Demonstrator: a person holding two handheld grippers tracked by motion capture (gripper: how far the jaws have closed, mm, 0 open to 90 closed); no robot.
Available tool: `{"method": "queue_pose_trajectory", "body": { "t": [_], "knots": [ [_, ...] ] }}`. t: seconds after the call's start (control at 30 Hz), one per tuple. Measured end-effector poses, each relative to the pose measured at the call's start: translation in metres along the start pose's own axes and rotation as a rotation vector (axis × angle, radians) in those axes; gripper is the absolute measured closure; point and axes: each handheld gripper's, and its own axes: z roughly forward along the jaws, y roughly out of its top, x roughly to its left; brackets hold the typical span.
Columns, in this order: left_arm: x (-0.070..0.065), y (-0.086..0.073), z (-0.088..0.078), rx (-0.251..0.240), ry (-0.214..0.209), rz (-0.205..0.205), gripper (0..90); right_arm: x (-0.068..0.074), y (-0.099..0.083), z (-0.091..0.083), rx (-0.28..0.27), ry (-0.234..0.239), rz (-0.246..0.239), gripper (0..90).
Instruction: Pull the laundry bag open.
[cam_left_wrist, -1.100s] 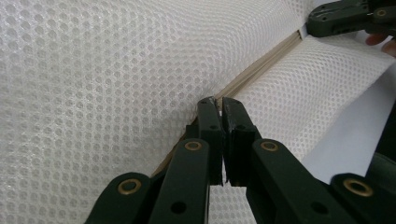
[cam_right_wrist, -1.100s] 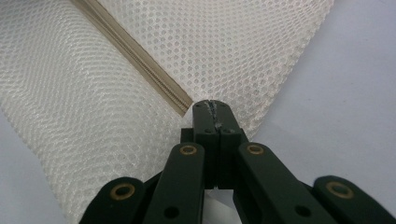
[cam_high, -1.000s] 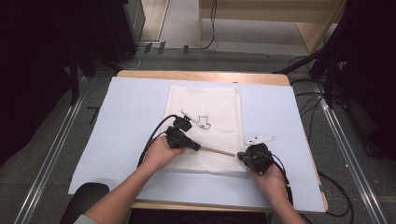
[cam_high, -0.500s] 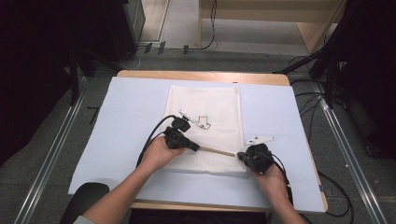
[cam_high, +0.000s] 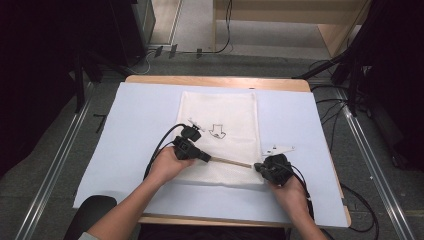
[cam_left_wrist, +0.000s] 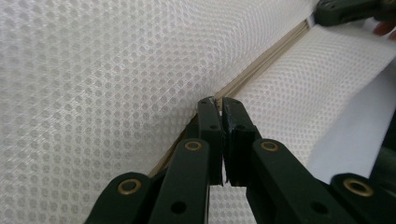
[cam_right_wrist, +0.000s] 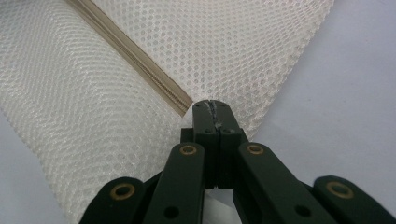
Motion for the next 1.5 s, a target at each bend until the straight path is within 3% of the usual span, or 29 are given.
{"method": "queue_pose_trajectory", "body": {
  "t": [0.2,0.27,0.37,0.4,0.47,0.5,0.57,0.73,0.77,0.87,1.03,1.13,1.17,1.23,1.43,1.5],
  "knots": [
    [0.000,-0.002,-0.002,0.006,0.027,-0.003,89.1,0.000,0.000,0.000,0.003,0.001,-0.002,90.0],
    [0.002,-0.003,-0.004,-0.002,0.005,-0.007,89.1,0.000,0.000,0.000,0.002,0.004,0.000,90.0],
    [0.000,-0.003,-0.004,-0.005,0.006,-0.007,89.1,-0.001,0.000,0.000,0.003,0.006,-0.003,90.0],
    [0.001,-0.004,-0.005,0.000,0.029,-0.005,89.1,-0.001,0.000,0.000,0.001,0.006,-0.003,90.0],
    [0.005,-0.004,-0.007,-0.004,0.014,-0.023,89.1,0.000,0.000,0.000,0.002,0.003,-0.004,90.0],
    [0.006,-0.005,-0.009,-0.006,0.038,-0.018,89.1,0.000,0.000,0.000,0.002,0.002,-0.005,90.0],
    [0.009,-0.006,-0.013,-0.017,-0.003,-0.033,89.1,0.000,0.000,0.000,0.001,0.001,-0.005,90.0],
    [0.007,-0.007,-0.013,-0.010,0.009,-0.025,89.1,0.000,0.000,0.000,0.002,0.002,-0.006,90.0],
    [0.007,-0.008,-0.013,-0.001,0.028,-0.016,89.2,0.000,0.000,0.000,0.001,0.001,-0.003,90.0],
    [0.010,-0.011,-0.017,-0.014,0.025,-0.032,89.1,0.000,0.000,0.000,0.000,-0.001,-0.005,90.0],
    [0.008,-0.013,-0.021,-0.026,0.036,-0.019,89.1,0.000,0.000,0.000,0.000,0.001,-0.006,90.0],
    [0.011,-0.014,-0.023,-0.035,0.053,-0.031,89.1,0.000,0.000,0.000,0.000,0.001,-0.006,90.0],
    [0.012,-0.014,-0.024,-0.040,0.040,-0.043,89.0,0.000,0.000,0.000,0.000,0.001,-0.007,90.0],
    [0.015,-0.014,-0.023,-0.039,0.014,-0.061,89.1,0.000,0.000,0.000,0.002,0.000,-0.007,90.0],
    [0.011,-0.014,-0.014,-0.033,0.030,-0.054,89.0,0.001,0.001,0.000,0.008,-0.010,-0.010,90.0],
    [0.011,-0.015,-0.012,-0.043,0.029,-0.069,89.0,0.001,0.001,0.000,0.009,-0.013,-0.012,90.0]
  ]
}}
